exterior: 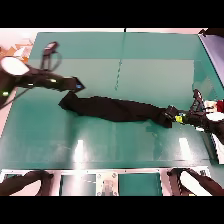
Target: Fold the shirts.
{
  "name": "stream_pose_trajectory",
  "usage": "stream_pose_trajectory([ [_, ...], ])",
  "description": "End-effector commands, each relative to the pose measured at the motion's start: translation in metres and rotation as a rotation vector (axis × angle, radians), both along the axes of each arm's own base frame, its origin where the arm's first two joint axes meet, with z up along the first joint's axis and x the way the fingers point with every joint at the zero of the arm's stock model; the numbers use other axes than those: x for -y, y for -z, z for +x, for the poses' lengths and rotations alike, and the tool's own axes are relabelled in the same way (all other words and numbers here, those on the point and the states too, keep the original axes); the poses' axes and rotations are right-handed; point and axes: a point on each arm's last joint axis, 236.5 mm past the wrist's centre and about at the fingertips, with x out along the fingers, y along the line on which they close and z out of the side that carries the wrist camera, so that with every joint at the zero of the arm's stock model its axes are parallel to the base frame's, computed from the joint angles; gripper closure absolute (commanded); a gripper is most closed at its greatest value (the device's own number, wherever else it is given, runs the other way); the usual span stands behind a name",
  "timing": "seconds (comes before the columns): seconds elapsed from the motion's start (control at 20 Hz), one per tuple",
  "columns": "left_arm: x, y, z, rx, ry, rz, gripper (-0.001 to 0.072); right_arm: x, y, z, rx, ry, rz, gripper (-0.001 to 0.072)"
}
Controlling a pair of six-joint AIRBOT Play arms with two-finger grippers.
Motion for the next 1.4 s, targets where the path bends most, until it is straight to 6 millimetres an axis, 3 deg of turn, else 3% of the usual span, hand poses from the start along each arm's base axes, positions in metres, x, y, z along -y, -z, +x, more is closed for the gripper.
stream_pose_trajectory([
  [0.0, 0.076, 0.03, 0.001, 0.021, 0.065, 0.01, 0.0064, 0.004, 0.0, 0.001, 0.001, 0.008, -0.004, 0.0695],
  [0.1, 0.114, 0.068, -0.007, 0.013, 0.14, 0.045, 0.0063, 0.004, 0.001, 0.001, 0.0, 0.007, -0.006, 0.0695],
  [0.25, 0.146, 0.108, -0.018, 0.159, 0.374, 0.175, 0.0063, 0.004, 0.001, 0.0, -0.001, 0.005, -0.009, 0.0695],
  [0.45, 0.161, 0.107, 0.001, 0.432, 0.52, 0.288, 0.0063, 0.004, 0.001, 0.0, -0.001, 0.004, -0.009, 0.0695],
  [0.6, 0.162, 0.1, 0.014, 0.569, 0.586, 0.347, 0.0064, 0.004, 0.001, 0.0, -0.001, 0.004, -0.01, 0.0695],
  [0.8, 0.163, 0.117, 0.014, 0.644, 0.716, 0.42, 0.0064, 0.005, 0.001, 0.001, 0.003, 0.009, -0.014, 0.0695],
  [1.0, 0.18, 0.134, -0.002, 0.687, 0.847, 0.454, 0.0065, 0.006, 0.001, 0.002, 0.005, 0.012, -0.016, 0.0695],
  [1.15, 0.184, 0.14, 0.004, 0.726, 0.85, 0.474, 0.0067, 0.006, 0.001, 0.002, 0.005, 0.011, -0.017, 0.0695],
  [1.2, 0.184, 0.142, 0.006, 0.725, 0.846, 0.475, 0.0229, 0.006, 0.001, 0.002, 0.005, 0.012, -0.016, 0.0695],
  [1.25, 0.185, 0.144, 0.004, 0.72, 0.85, 0.472, 0.0489, 0.006, 0.001, 0.002, 0.005, 0.012, -0.016, 0.0695],
  [1.3, 0.185, 0.143, 0.002, 0.716, 0.856, 0.47, 0.0673, 0.006, 0.001, 0.002, 0.005, 0.011, -0.017, 0.0695],
  [1.35, 0.186, 0.137, 0.0, 0.705, 0.852, 0.457, 0.0685, 0.006, 0.001, 0.002, 0.005, 0.011, -0.018, 0.0695],
])
